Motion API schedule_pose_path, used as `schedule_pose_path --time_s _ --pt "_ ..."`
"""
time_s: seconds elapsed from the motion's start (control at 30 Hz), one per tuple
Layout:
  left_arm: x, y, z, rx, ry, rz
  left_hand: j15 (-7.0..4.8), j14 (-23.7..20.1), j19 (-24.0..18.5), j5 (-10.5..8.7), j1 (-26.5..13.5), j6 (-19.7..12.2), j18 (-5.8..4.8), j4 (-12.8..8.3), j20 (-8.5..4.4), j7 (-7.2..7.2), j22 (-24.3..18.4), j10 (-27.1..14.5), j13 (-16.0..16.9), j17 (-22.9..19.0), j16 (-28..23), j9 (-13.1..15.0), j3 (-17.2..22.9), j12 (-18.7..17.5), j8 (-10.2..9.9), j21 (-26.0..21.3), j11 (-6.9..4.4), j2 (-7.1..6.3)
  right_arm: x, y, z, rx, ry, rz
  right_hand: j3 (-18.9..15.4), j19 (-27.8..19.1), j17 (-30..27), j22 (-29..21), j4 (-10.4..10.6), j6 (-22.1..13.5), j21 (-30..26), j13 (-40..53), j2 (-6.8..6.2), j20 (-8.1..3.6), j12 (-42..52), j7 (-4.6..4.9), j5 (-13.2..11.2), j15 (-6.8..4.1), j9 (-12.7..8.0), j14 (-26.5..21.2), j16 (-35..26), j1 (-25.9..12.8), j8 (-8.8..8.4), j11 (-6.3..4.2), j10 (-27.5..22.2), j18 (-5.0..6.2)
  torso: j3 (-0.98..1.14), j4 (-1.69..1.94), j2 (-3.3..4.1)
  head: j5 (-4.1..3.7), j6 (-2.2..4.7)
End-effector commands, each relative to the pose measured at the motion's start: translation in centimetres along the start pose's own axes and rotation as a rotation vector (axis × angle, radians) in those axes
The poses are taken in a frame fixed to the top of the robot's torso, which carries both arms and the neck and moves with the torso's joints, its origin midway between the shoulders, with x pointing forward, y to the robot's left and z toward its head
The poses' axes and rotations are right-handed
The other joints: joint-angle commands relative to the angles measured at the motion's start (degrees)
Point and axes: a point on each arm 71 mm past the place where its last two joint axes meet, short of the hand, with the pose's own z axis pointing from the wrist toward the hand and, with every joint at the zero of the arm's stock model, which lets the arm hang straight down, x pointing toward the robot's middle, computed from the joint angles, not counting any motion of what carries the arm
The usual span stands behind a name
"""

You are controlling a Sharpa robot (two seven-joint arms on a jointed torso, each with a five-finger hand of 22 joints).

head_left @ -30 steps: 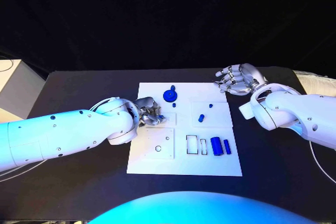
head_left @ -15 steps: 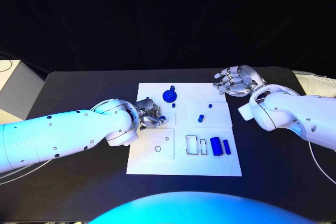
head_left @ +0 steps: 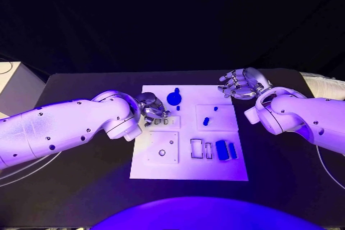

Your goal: Assemble the parts on the task board

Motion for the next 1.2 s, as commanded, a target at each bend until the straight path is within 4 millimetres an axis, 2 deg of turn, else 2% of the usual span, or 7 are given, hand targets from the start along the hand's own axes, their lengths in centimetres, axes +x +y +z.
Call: schedule_pose_path --time_s 0.03,0.27,0.37,0.43,0.53,0.87,1.2 --pt "0.1 -0.1 0.0 -0.001 0.113 -0.007 0.19 0.78 -0.98 0.07 -1.20 -0.86 0.95 -12.98 0.13 0.32 -0.50 -1.15 0.17 1.88 1.96 -0.26 12.67 0.42 0.06 -0.59 0.10 2.10 0.1 0.0 0.0 0.000 0.012 0.001 0.35 0.12 -0.02 -0.12 0.06 -0.47 -0.16 -0.13 -0.36 0.24 -0.25 1.56 0.44 0.46 -0.09 -0.15 -0.25 -0.18 0.21 0.10 -0.17 0.52 0.02 0.03 0.02 -0.06 0.11" --pt "-1.1 -0.4 0.6 -0.022 0.251 0.025 0.70 0.06 -2.17 0.01 -7.74 -0.96 1.04 -13.31 0.75 0.61 -0.26 -2.14 0.49 2.40 3.09 -1.13 13.94 1.54 0.04 -0.68 0.52 5.75 0.2 -0.1 0.0 0.003 0.016 0.001 0.47 0.04 -0.02 -0.21 -0.05 -0.53 -0.24 -0.26 -0.41 0.27 -0.25 1.59 0.59 0.50 -0.11 -0.26 -0.38 -0.15 0.26 0.13 -0.27 0.51 0.01 -0.03 0.06 -0.10 0.14" --pt "-1.4 -0.6 1.0 -0.028 0.317 0.048 0.27 1.42 0.22 0.10 -11.14 1.03 0.54 -17.94 0.38 0.44 2.50 -1.18 0.57 4.72 5.17 -2.01 16.57 2.22 0.00 2.15 -0.03 5.77 0.3 -0.1 0.0 0.005 0.021 0.001 0.98 -0.11 0.01 -0.39 -0.34 -0.67 -0.40 -0.55 -0.15 0.32 -0.19 1.66 0.75 0.56 -0.16 -0.51 -0.67 0.07 0.36 0.18 -0.43 0.50 0.00 -0.01 0.06 -0.02 0.13" --pt "-1.5 -0.7 1.1 -0.030 0.341 0.059 0.10 1.87 1.18 0.11 -12.48 1.69 0.28 -19.32 0.23 0.17 3.55 -0.67 0.48 5.32 5.67 -2.38 17.55 2.18 -0.21 3.26 0.01 6.12 0.3 -0.1 0.1 0.005 0.023 0.001 1.13 -0.14 0.02 -0.43 -0.44 -0.70 -0.44 -0.64 -0.07 0.34 -0.17 1.67 0.75 0.58 -0.17 -0.58 -0.74 0.13 0.38 0.20 -0.47 0.50 0.01 0.00 0.06 -0.08 0.04" --pt "-2.0 -1.2 1.6 -0.037 0.385 0.087 -0.18 2.75 3.02 0.19 -16.69 3.11 -0.19 -22.34 -0.14 -0.04 5.60 0.75 0.22 6.28 6.44 -3.28 19.13 1.82 -0.75 5.40 -0.31 8.04 0.4 0.0 0.1 0.006 0.027 0.001 1.30 -0.19 0.03 -0.48 -0.59 -0.74 -0.48 -0.75 -0.05 0.35 -0.16 1.69 0.73 0.60 -0.19 -0.67 -0.84 0.22 0.42 0.22 -0.54 0.50 -0.01 -0.01 0.08 -0.12 -0.07" --pt "-2.7 -2.2 2.8 -0.055 0.406 0.166 -0.23 3.60 3.97 0.15 -20.97 3.56 -0.53 -21.24 -0.13 -0.27 6.82 1.61 0.48 7.94 7.68 -3.18 19.09 2.17 -0.43 6.42 -0.45 10.59 0.5 0.0 0.1 0.006 0.032 0.001 1.68 -0.31 0.06 -0.60 -1.02 -0.88 -0.58 -1.03 -0.13 0.39 -0.14 1.75 0.81 0.66 -0.24 -0.86 -1.06 0.42 0.51 0.27 -0.71 0.49 0.04 -0.01 0.03 -0.05 -0.10" --pt "-3.5 -3.6 3.7 -0.078 0.358 0.309 -1.22 5.98 7.90 0.72 -23.39 5.26 -1.60 -23.95 -0.90 -1.52 11.04 5.09 3.48 12.73 10.94 -1.75 20.96 4.47 0.94 10.57 -1.63 10.76 0.6 0.1 0.1 0.005 0.034 0.001 1.76 -0.34 0.07 -0.63 -1.09 -0.90 -0.61 -1.10 -0.15 0.41 -0.13 1.76 0.89 0.68 -0.25 -0.91 -1.12 0.42 0.53 0.30 -0.75 0.48 0.04 0.05 0.02 0.17 0.13"
